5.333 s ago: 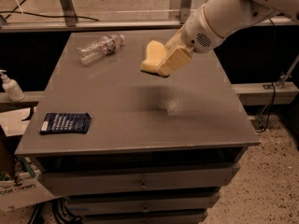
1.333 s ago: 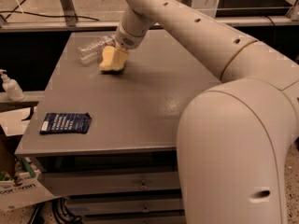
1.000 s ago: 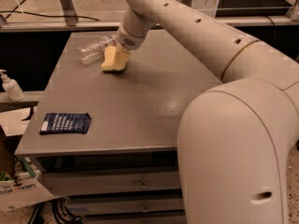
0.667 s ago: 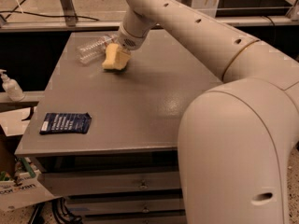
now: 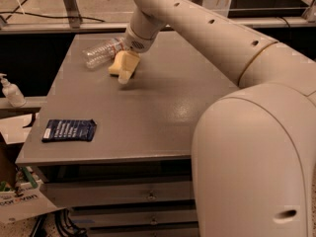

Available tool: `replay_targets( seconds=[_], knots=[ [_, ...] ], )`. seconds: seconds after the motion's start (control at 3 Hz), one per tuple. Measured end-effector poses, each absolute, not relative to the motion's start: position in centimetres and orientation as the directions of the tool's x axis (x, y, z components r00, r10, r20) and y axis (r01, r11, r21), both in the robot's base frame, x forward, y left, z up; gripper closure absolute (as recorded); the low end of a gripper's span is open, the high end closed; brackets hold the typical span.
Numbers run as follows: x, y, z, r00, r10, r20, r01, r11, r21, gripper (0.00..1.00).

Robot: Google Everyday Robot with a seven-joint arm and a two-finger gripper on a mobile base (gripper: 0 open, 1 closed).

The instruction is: Move sponge near water bottle

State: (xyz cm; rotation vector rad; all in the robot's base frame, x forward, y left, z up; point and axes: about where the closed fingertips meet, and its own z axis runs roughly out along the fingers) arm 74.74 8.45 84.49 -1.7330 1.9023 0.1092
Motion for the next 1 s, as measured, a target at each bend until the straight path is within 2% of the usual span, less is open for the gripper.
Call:
replay_targets(
  seconds=[0.67, 1.0],
  knots=[
    [75.2, 3.0, 89.2, -0.059, -0.808, -0.586, -0.913, 0.281, -0.296, 0.00],
    [75.2, 3.0, 89.2, -0.059, -0.808, -0.586, -0.913, 0.281, -0.296, 0.00]
  ],
)
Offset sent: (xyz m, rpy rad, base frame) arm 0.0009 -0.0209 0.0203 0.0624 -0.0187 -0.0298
